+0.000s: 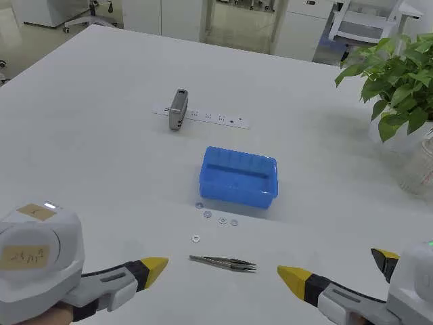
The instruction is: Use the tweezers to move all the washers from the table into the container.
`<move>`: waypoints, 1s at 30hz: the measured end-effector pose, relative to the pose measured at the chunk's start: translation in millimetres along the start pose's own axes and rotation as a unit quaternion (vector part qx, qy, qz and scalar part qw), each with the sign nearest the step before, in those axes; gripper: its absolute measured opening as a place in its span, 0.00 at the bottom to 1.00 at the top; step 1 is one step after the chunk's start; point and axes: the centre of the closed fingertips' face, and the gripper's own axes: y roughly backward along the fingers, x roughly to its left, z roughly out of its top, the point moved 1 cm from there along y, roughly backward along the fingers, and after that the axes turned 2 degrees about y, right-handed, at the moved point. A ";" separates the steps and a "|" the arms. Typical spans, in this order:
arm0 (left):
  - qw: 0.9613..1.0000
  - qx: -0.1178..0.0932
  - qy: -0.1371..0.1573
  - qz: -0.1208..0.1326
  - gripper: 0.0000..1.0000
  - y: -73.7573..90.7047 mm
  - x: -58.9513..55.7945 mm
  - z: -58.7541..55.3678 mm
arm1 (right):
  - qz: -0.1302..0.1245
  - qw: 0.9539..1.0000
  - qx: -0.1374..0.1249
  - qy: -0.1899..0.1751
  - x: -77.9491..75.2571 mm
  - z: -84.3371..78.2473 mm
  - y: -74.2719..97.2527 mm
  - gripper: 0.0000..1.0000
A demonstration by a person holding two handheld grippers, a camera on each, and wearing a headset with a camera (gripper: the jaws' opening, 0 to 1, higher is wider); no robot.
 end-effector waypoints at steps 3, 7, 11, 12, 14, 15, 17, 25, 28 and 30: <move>1.000 0.004 0.005 -0.004 0.98 -0.7 -1.0 -1.3 | 0.000 1.000 -0.001 -0.002 0.6 -0.1 0.4 0.99; 1.000 0.011 0.006 -0.007 0.99 -1.6 -3.0 -4.4 | 0.000 1.000 0.001 -0.003 0.8 -1.8 -0.1 0.99; 1.000 0.016 0.002 -0.014 0.99 -4.2 -5.1 -6.6 | 0.003 1.000 0.006 0.001 2.2 -2.9 -1.6 0.99; 1.000 0.016 -0.002 -0.013 0.99 -4.9 -4.7 -6.3 | 0.003 1.000 0.007 0.001 2.3 -3.0 -2.0 0.99; 1.000 0.015 -0.004 -0.014 0.99 -5.5 -4.9 -5.5 | 0.004 1.000 0.008 0.004 2.6 -2.6 -3.0 0.99; 1.000 0.014 -0.003 -0.014 0.99 -5.7 -5.0 -4.8 | 0.004 1.000 0.008 0.005 2.9 -1.8 -3.4 0.99; 1.000 0.013 -0.002 -0.014 0.99 -6.4 -4.5 -3.9 | 0.006 1.000 0.008 0.007 3.6 -0.7 -4.0 0.99; 1.000 0.017 -0.010 -0.021 0.98 -7.4 -6.7 -4.8 | 0.005 1.000 0.008 0.012 3.7 2.4 -5.8 0.99; 0.999 0.018 -0.012 -0.026 0.98 -8.0 -9.4 -4.6 | 0.004 1.000 0.013 0.005 4.0 2.8 -6.2 0.99; 0.999 0.017 -0.014 -0.030 0.98 -8.7 -11.0 -4.6 | 0.004 1.000 0.010 0.003 4.2 4.3 -6.2 0.99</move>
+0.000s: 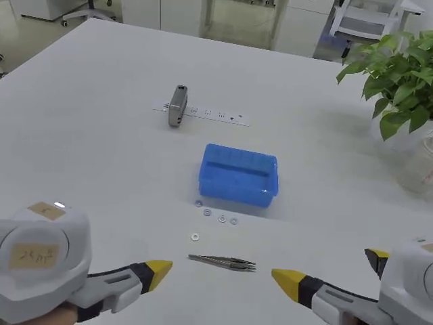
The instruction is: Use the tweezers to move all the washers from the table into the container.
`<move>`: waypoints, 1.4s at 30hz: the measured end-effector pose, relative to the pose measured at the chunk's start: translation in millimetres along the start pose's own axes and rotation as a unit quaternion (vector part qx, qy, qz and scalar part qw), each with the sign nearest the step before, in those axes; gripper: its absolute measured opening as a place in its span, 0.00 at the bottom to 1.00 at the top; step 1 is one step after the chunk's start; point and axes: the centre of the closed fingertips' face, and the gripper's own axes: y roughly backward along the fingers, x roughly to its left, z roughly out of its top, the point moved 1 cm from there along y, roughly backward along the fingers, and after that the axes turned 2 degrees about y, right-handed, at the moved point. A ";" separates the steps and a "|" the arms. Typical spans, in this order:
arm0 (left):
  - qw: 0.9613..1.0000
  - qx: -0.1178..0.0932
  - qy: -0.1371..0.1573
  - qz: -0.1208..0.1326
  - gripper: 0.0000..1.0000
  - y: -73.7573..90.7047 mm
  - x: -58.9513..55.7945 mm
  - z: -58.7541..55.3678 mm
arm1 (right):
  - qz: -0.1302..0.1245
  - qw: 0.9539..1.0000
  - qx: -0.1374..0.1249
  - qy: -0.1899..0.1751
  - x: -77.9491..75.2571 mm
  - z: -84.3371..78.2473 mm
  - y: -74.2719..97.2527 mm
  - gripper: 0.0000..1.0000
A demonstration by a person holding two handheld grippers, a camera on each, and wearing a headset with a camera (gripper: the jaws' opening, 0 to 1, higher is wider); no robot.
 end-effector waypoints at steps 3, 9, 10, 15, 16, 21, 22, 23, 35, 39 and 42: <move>1.000 0.002 -0.004 -0.006 0.97 -1.8 -1.7 -0.3 | 0.001 1.000 -0.005 -0.006 0.8 2.7 0.6 0.98; 1.000 0.003 -0.012 -0.020 0.95 -5.4 -4.6 1.1 | 0.002 1.000 -0.008 -0.005 2.4 4.9 -0.2 0.96; 1.000 0.003 -0.013 -0.021 0.95 -5.4 -4.8 1.5 | 0.001 1.000 -0.008 -0.004 2.5 5.2 -0.3 0.96; 0.999 0.007 -0.023 -0.033 0.94 -8.4 -7.4 2.5 | -0.004 1.000 -0.005 -0.005 3.9 5.7 -2.0 0.94; 0.999 0.007 -0.027 -0.037 0.94 -9.1 -8.7 3.4 | -0.004 1.000 -0.005 -0.005 4.6 6.1 -2.2 0.94; 0.998 0.007 -0.048 -0.047 0.93 -11.8 -11.2 7.4 | -0.004 1.000 -0.007 -0.004 6.7 8.0 -3.2 0.93; 0.998 0.008 -0.051 -0.046 0.92 -12.2 -10.8 7.4 | -0.005 1.000 -0.006 -0.001 6.4 7.6 -3.6 0.93; 0.997 0.008 -0.054 -0.047 0.91 -12.7 -10.6 7.9 | -0.006 1.000 -0.004 -0.001 6.2 7.3 -3.9 0.93; 0.991 0.027 -0.088 -0.095 0.83 -24.0 -20.0 8.0 | -0.010 1.000 0.010 -0.003 3.3 -0.3 -8.5 0.92; 0.990 0.026 -0.095 -0.104 0.80 -27.3 -22.4 11.2 | -0.009 1.000 0.014 0.000 2.4 -2.0 -10.2 0.91; 0.987 0.032 -0.106 -0.116 0.74 -31.7 -26.9 9.8 | -0.011 1.000 0.016 -0.002 0.4 -4.0 -11.3 0.89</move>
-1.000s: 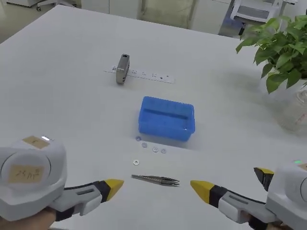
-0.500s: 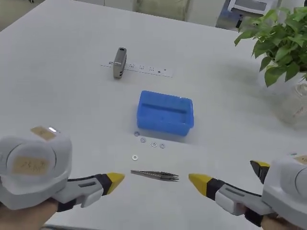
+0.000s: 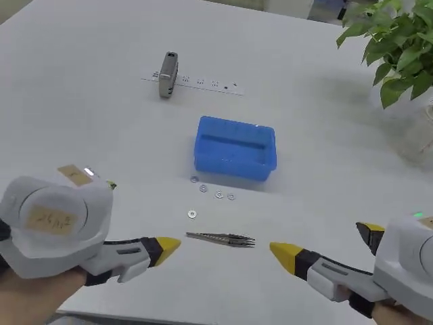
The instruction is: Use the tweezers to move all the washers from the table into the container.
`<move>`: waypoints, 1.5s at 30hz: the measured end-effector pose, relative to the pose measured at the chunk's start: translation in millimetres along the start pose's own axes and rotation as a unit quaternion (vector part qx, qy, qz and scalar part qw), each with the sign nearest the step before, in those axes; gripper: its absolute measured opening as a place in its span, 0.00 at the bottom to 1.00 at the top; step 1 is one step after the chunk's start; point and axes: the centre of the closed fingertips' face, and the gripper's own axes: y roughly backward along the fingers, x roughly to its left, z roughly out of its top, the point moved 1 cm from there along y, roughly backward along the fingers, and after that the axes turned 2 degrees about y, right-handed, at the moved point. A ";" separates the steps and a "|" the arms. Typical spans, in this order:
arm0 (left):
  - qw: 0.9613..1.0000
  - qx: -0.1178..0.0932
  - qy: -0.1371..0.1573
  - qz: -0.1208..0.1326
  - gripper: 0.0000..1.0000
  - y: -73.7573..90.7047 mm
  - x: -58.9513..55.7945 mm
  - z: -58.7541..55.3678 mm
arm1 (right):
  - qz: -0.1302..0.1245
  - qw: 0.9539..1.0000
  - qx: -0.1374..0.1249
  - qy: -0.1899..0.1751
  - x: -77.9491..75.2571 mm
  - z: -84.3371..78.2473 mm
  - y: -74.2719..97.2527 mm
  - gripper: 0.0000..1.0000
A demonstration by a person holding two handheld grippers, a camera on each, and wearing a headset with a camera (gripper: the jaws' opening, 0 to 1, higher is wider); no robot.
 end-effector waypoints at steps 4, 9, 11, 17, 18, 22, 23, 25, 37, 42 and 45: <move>0.999 0.011 -0.032 -0.036 0.70 -9.0 -10.9 -2.3 | -0.003 1.000 0.000 -0.005 -4.2 -0.8 -1.7 0.86; 0.994 0.041 -0.087 -0.057 0.56 -26.4 -14.5 -11.8 | 0.007 1.000 0.014 0.001 -3.6 -6.0 -6.0 0.84; 0.991 0.050 -0.102 -0.070 0.51 -31.5 -18.4 -14.0 | 0.011 1.000 0.015 0.002 -2.6 -7.0 -6.4 0.83; 0.981 0.080 -0.147 -0.101 0.35 -53.0 -25.0 -21.1 | 0.016 0.999 0.030 0.012 -3.0 -14.8 -7.1 0.82; 0.979 0.080 -0.152 -0.109 0.30 -57.9 -26.4 -21.3 | 0.018 0.999 0.030 0.009 -2.9 -15.5 -7.1 0.82; 0.970 0.101 -0.179 -0.133 0.27 -71.1 -30.3 -26.4 | 0.018 0.999 0.032 0.002 -3.5 -17.4 -6.4 0.82; 0.968 0.104 -0.183 -0.138 0.24 -73.7 -30.9 -27.5 | 0.017 0.999 0.032 0.002 -3.6 -17.3 -6.2 0.82; 0.963 0.115 -0.194 -0.148 0.20 -79.8 -32.1 -31.8 | 0.017 0.999 0.033 0.002 -4.1 -18.1 -5.9 0.82; 0.944 0.157 -0.231 -0.173 0.14 -105.0 -31.2 -50.4 | 0.012 0.999 0.039 -0.002 -6.1 -23.4 -3.3 0.81; 0.940 0.172 -0.236 -0.179 0.12 -109.6 -29.4 -55.7 | 0.007 0.999 0.034 0.002 -8.4 -18.3 -3.3 0.82; 0.938 0.173 -0.234 -0.190 0.09 -109.1 -28.5 -53.0 | 0.007 0.999 0.032 0.001 -8.5 -16.5 -2.9 0.81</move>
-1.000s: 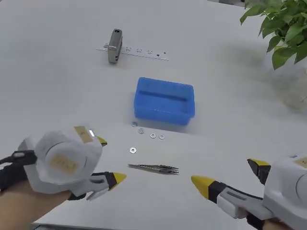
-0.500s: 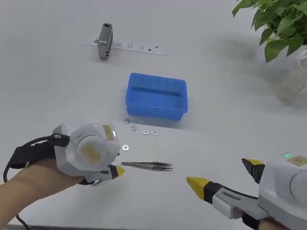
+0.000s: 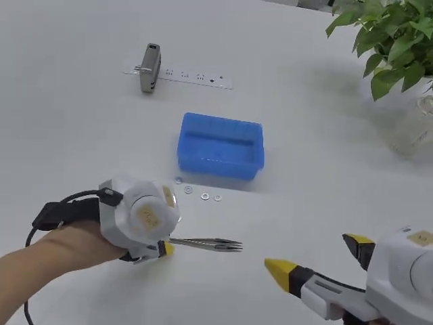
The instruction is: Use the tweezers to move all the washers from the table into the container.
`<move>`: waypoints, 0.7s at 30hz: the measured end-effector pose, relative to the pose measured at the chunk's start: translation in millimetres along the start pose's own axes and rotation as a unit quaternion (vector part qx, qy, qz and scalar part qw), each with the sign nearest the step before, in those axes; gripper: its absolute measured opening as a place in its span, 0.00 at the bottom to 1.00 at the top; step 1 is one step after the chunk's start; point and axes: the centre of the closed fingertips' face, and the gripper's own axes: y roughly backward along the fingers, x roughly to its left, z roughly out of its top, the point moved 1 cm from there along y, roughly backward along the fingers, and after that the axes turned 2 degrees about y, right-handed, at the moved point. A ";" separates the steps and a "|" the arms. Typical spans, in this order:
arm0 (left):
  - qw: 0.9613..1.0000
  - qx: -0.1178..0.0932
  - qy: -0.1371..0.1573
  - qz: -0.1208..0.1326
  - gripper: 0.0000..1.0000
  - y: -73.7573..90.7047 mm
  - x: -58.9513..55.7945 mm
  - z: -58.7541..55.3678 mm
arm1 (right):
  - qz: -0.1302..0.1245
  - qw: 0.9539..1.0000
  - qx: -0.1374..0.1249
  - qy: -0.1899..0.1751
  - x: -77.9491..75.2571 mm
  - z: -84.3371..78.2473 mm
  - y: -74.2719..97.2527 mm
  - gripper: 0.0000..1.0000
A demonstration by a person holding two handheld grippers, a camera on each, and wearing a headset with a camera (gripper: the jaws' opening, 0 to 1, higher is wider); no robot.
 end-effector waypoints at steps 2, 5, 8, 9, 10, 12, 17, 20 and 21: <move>1.000 0.006 -0.006 -0.005 0.07 -1.3 -0.6 -1.6 | -0.002 1.000 0.001 0.002 0.2 -0.1 0.7 0.81; 1.000 0.013 -0.013 -0.019 0.06 -1.0 0.2 -1.9 | -0.003 1.000 0.001 0.004 1.1 -0.3 2.1 0.81; 0.999 0.022 -0.033 -0.021 0.02 -3.0 2.4 -2.1 | -0.004 1.000 0.000 0.006 1.5 0.3 4.3 0.81; 0.998 0.027 -0.043 -0.022 0.01 -3.5 3.1 -1.6 | -0.004 1.000 -0.001 0.006 1.5 0.5 4.8 0.81; 0.998 0.030 -0.047 -0.023 0.00 -3.3 3.5 -1.3 | -0.004 1.000 -0.001 0.005 1.5 0.5 5.2 0.81; 0.997 0.040 -0.060 -0.027 0.00 -4.7 3.9 -1.0 | -0.006 1.000 -0.003 0.005 1.0 1.0 6.6 0.81; 0.995 0.045 -0.079 -0.032 0.00 -5.1 2.8 -0.6 | -0.011 1.000 -0.014 0.003 0.9 4.5 11.9 0.81; 0.995 0.050 -0.078 -0.039 0.00 -4.6 0.0 -0.7 | -0.013 1.000 -0.019 0.003 1.4 6.0 14.9 0.81; 0.995 0.051 -0.082 -0.039 0.00 -4.3 -1.0 -0.7 | -0.015 1.000 -0.020 0.003 1.4 6.5 15.9 0.81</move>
